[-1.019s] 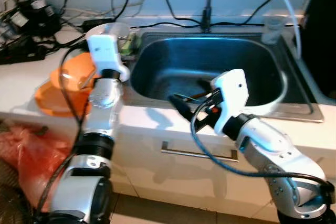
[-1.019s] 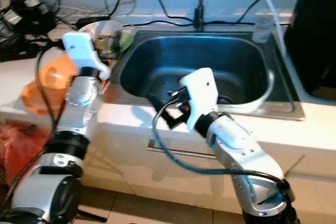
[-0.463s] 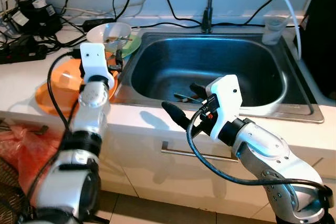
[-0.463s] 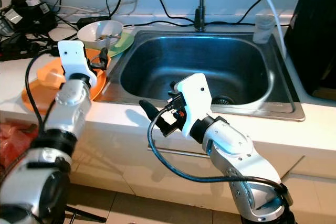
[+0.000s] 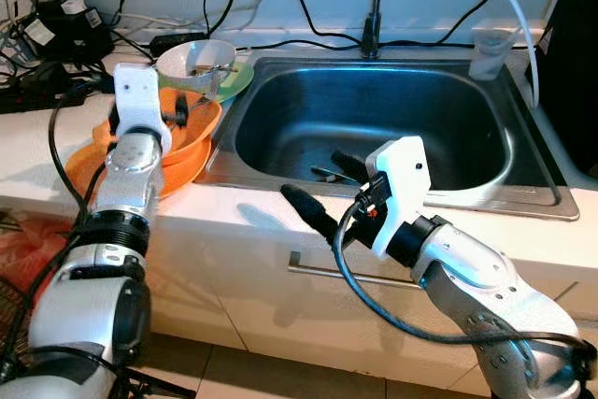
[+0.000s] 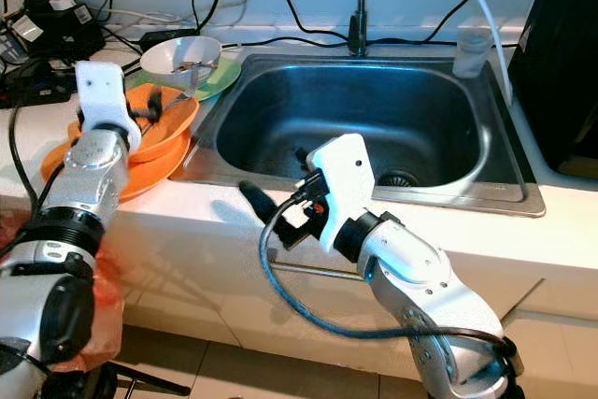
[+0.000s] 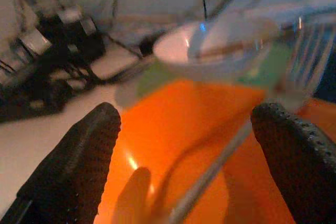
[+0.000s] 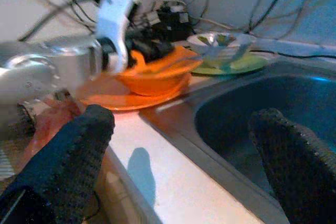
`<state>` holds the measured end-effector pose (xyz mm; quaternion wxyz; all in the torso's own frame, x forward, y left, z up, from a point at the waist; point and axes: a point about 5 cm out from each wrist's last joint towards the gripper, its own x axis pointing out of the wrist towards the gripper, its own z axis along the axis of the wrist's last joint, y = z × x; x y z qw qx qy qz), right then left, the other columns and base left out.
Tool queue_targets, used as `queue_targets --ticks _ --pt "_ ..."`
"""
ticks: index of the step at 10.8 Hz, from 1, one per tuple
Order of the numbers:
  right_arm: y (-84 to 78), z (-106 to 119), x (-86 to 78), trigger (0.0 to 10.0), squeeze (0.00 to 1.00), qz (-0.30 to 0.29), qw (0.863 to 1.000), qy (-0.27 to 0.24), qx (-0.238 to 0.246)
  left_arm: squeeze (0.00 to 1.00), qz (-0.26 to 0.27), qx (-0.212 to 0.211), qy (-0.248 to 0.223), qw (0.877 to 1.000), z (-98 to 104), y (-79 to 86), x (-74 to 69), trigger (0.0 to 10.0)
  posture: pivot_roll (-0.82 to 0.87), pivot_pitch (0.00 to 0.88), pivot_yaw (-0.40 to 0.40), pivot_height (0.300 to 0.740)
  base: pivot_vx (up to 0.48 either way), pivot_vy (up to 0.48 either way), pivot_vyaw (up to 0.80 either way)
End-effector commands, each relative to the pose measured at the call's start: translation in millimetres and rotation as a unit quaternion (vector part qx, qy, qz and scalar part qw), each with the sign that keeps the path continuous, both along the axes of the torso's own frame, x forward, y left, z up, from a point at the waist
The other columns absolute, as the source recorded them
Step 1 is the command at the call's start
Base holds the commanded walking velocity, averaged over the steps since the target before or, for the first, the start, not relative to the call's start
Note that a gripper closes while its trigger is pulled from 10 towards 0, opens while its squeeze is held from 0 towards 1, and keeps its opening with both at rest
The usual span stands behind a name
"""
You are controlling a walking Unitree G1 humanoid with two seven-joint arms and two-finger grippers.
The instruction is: Kitchen organization
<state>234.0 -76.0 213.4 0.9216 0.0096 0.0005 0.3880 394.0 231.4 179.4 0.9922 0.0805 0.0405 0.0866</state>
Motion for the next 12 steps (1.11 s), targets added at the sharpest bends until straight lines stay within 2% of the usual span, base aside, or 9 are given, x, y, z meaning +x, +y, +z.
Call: queue_targets --ticks 1,4,12 --pt "5.7 10.5 -3.8 10.0 0.37 0.018 1.0 -0.015 0.005 0.0 -0.011 0.002 0.018 1.0 4.0 4.2 2.3 10.0 -0.16 0.0 0.134 0.74 0.0 0.0 0.0" --pt "6.8 13.1 -6.6 10.0 0.38 0.021 1.0 -0.021 0.003 0.0 -0.04 -0.005 0.054 0.998 2.6 7.7 4.1 10.0 -0.17 0.0 0.14 0.74 0.0 0.0 0.0" --pt "5.9 13.5 -10.5 10.0 0.38 0.01 1.0 -0.014 0.007 0.0 -0.082 0.039 0.129 0.988 7.3 35.3 -1.5 10.0 -0.16 0.0 0.158 0.74 0.0 0.0 0.0"
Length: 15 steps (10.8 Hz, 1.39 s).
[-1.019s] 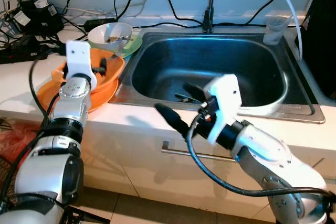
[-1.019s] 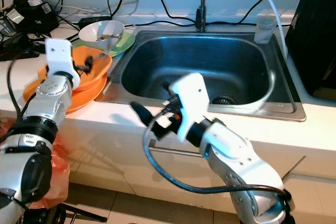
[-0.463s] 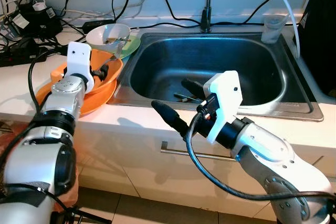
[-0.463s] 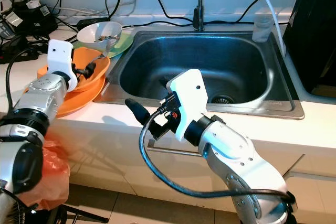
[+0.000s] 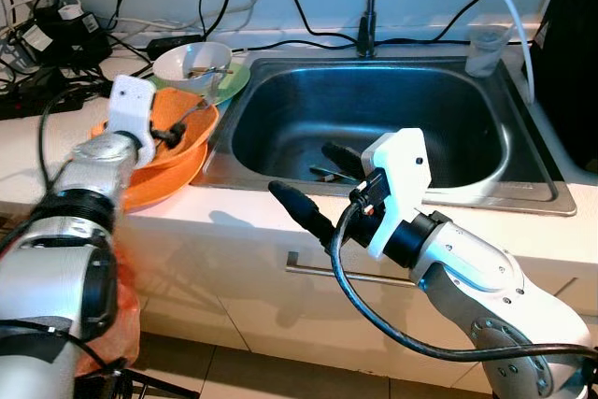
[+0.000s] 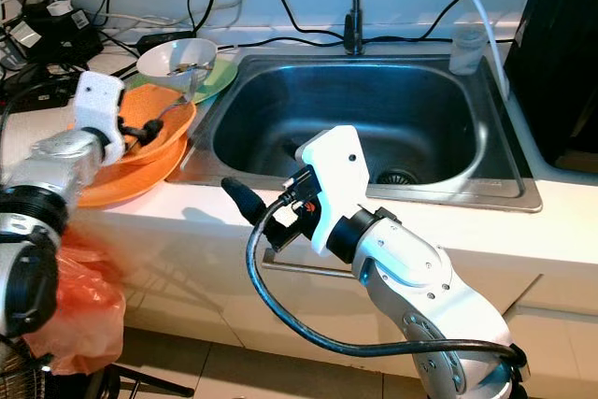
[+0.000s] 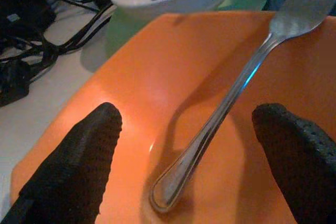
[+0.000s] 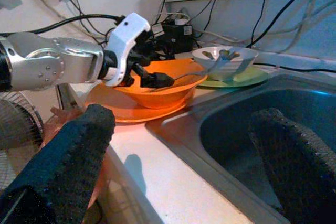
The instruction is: Kitchen organization
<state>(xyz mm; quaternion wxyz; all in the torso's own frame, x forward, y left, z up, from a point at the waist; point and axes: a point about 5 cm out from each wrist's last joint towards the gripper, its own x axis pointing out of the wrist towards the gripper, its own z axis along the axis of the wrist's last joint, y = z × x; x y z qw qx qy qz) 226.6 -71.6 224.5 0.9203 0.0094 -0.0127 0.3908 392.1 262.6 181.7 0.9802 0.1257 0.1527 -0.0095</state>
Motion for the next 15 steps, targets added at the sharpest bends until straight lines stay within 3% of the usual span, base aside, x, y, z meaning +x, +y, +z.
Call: queue_targets --ticks 1,4,6,8,11,13,14,15 --pt "3.4 4.1 -4.9 10.0 0.37 0.013 1.0 0.001 0.014 0.0 -0.009 -0.001 0.009 1.0 4.2 2.7 0.2 10.0 -0.16 0.0 0.156 0.74 0.0 0.0 0.0" --pt "9.1 7.2 -8.9 10.0 0.37 0.04 0.999 0.004 0.021 0.0 -0.05 -0.011 0.011 0.999 -1.9 -15.1 3.0 10.0 -0.15 0.0 0.144 0.74 0.0 0.0 0.0" --pt "10.6 6.4 -18.4 10.0 0.37 0.046 0.999 0.014 0.025 0.0 -0.086 0.011 0.031 0.996 -11.1 -24.2 1.8 10.0 -0.15 0.0 0.133 0.74 0.0 0.0 0.0" --pt "9.8 1.8 -22.0 10.0 0.38 0.049 0.998 0.03 0.026 0.0 -0.087 0.033 0.036 0.995 -9.4 -15.9 -0.2 10.0 -0.13 0.0 0.115 0.74 0.0 0.0 0.0" --pt "6.7 7.0 -11.4 10.0 0.37 0.054 0.998 0.025 0.022 0.0 -0.05 0.058 0.027 0.997 0.4 6.7 -3.5 10.0 -0.1 0.0 0.09 0.74 0.0 0.0 0.0" --pt "7.2 7.2 -9.8 10.0 0.38 0.058 0.998 0.024 0.019 0.0 -0.031 0.051 0.018 0.998 3.4 19.4 -7.3 10.0 -0.1 0.0 0.08 0.74 0.0 0.0 0.0" --pt "8.1 10.2 -10.0 10.0 0.37 0.061 0.998 0.023 0.022 0.0 -0.045 0.039 0.022 0.998 0.7 18.1 -8.3 0.0 -0.11 0.0 0.08 0.74 0.0 0.0 0.0" --pt "7.2 10.8 -10.3 10.0 0.36 0.061 0.998 0.023 0.021 0.0 -0.051 0.042 0.025 0.997 0.6 17.1 -8.1 0.0 -0.11 0.0 0.084 0.74 0.0 0.0 0.0"
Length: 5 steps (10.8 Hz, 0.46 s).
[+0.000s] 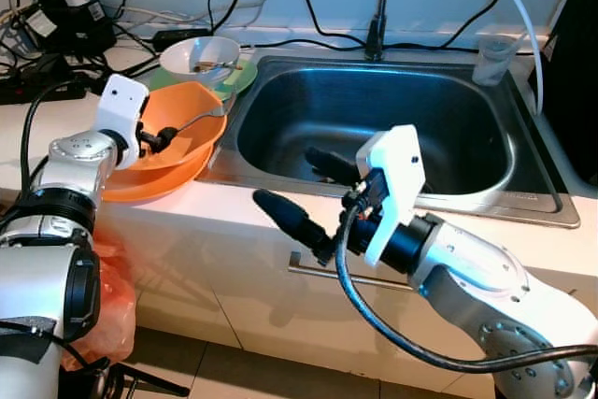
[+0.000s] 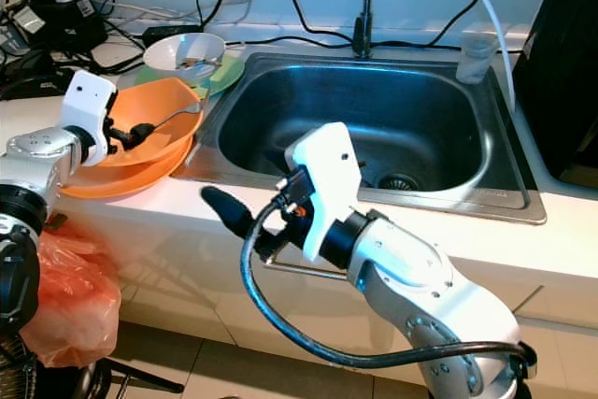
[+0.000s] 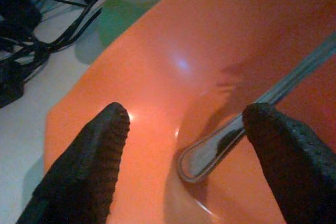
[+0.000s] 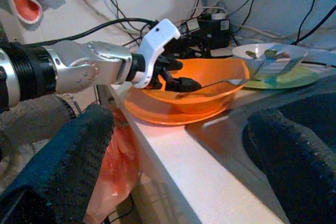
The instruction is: Kitchen organization
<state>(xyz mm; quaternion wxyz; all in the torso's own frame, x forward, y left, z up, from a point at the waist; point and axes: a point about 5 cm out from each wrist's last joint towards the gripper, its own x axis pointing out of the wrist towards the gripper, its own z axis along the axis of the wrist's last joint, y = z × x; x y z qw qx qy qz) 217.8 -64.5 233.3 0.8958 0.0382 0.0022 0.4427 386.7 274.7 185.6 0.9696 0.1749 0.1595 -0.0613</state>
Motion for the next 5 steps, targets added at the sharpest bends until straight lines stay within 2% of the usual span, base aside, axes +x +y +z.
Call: queue_targets --ticks 1,2,3,5 --pt "-2.2 0.4 -2.7 10.0 0.37 -0.001 1.0 0.001 -0.001 0.0 -0.013 0.0 0.016 1.0 -3.6 1.0 -2.0 0.0 -0.12 0.0 0.091 0.74 0.0 0.0 0.0" --pt "-3.9 -2.4 -5.2 10.0 0.37 -0.008 1.0 0.004 -0.006 0.0 -0.032 0.007 0.023 0.999 -5.7 -3.4 -1.6 0.0 -0.13 0.0 0.102 0.74 0.0 0.0 0.0" --pt "-4.8 -2.6 -7.2 10.0 0.37 -0.015 1.0 0.004 -0.005 0.0 -0.035 0.013 0.026 0.999 -5.6 -5.5 -0.8 10.0 -0.14 0.0 0.105 0.74 0.0 0.0 0.0" --pt "-5.4 -2.1 -6.2 10.0 0.37 -0.022 1.0 0.006 -0.002 0.0 -0.024 0.019 -0.001 1.0 6.8 -5.6 3.6 10.0 -0.14 0.0 0.103 0.74 0.0 0.0 0.0"
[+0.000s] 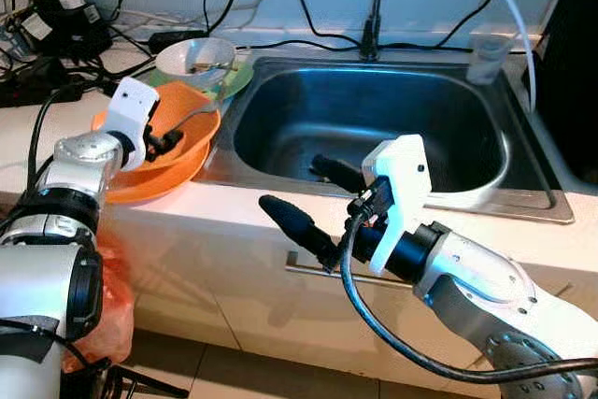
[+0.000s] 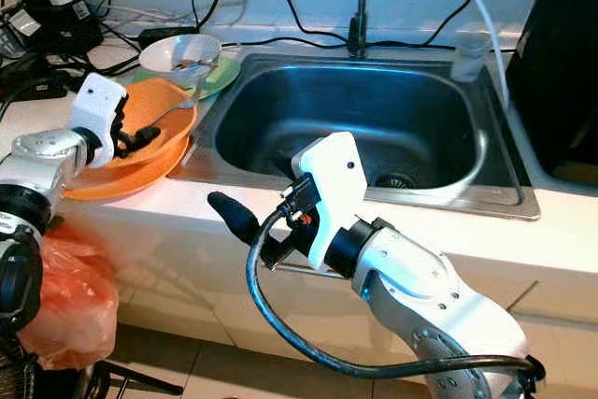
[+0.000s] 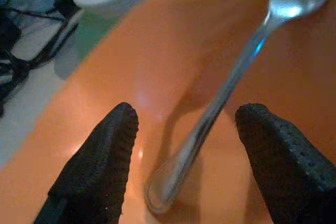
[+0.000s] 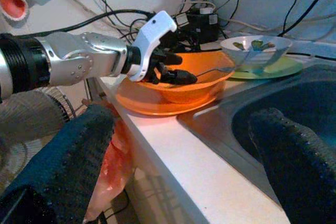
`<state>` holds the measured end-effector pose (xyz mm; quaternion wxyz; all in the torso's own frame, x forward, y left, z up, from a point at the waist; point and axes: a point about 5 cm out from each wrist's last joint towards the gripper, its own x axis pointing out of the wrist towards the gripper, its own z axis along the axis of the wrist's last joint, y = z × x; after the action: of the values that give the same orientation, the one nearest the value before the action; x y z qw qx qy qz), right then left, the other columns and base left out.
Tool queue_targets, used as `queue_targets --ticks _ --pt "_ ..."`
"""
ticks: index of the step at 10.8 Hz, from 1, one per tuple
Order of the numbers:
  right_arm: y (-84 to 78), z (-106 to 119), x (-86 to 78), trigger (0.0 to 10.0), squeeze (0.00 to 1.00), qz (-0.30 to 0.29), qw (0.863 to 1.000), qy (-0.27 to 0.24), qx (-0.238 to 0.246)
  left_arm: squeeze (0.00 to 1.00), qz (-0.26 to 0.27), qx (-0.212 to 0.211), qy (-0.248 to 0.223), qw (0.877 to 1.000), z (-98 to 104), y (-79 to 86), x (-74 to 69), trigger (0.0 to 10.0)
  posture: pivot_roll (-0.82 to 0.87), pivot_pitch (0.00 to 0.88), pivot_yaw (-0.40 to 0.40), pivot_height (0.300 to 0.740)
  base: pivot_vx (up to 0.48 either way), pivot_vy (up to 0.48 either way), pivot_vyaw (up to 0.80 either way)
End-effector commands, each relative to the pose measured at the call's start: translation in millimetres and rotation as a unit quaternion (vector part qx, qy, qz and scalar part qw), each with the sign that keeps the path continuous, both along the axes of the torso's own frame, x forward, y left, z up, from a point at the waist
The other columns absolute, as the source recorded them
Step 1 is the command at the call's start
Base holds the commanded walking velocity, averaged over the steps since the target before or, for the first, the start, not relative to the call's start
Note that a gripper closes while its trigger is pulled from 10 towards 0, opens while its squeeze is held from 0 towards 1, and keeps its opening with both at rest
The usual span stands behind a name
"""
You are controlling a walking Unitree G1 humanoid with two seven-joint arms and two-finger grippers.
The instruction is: Kitchen organization
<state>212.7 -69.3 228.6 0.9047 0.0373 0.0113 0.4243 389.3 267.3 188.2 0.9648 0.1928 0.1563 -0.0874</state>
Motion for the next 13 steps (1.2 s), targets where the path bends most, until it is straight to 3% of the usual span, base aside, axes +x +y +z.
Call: queue_targets --ticks 1,3,4,5,6,13 --pt "-0.5 2.6 -0.4 10.0 0.37 -0.002 1.0 -0.003 0.002 0.0 0.0 0.01 -0.003 1.0 5.6 0.8 1.6 10.0 -0.14 0.0 0.101 0.74 0.0 0.0 0.0" --pt "-0.9 2.8 0.7 10.0 0.37 -0.003 1.0 -0.003 0.002 0.0 -0.019 0.021 0.014 1.0 2.8 0.6 0.0 10.0 -0.13 0.0 0.1 0.74 0.0 0.0 0.0" --pt "-0.5 2.8 0.1 10.0 0.37 -0.003 1.0 -0.002 0.002 0.0 -0.026 0.021 0.026 0.999 0.4 1.8 -1.6 7.8 -0.13 0.0 0.101 0.74 0.0 0.0 0.0" --pt "-0.2 3.1 -0.1 10.0 0.37 -0.004 1.0 -0.002 0.003 0.0 -0.034 0.026 0.039 0.998 -2.7 2.7 -3.2 4.7 -0.13 0.0 0.101 0.74 0.0 0.0 0.0" --pt "-0.8 3.4 0.6 10.0 0.38 -0.005 1.0 -0.002 0.003 0.0 -0.038 0.022 0.05 0.998 -5.1 3.5 -4.6 0.0 -0.13 0.0 0.102 0.74 0.0 0.0 0.0" --pt "-1.5 2.8 1.3 10.0 0.38 -0.013 1.0 0.0 0.005 0.0 -0.043 0.025 0.06 0.997 -5.3 7.9 -6.9 0.0 -0.13 0.005 0.107 0.74 0.0 0.0 0.0"
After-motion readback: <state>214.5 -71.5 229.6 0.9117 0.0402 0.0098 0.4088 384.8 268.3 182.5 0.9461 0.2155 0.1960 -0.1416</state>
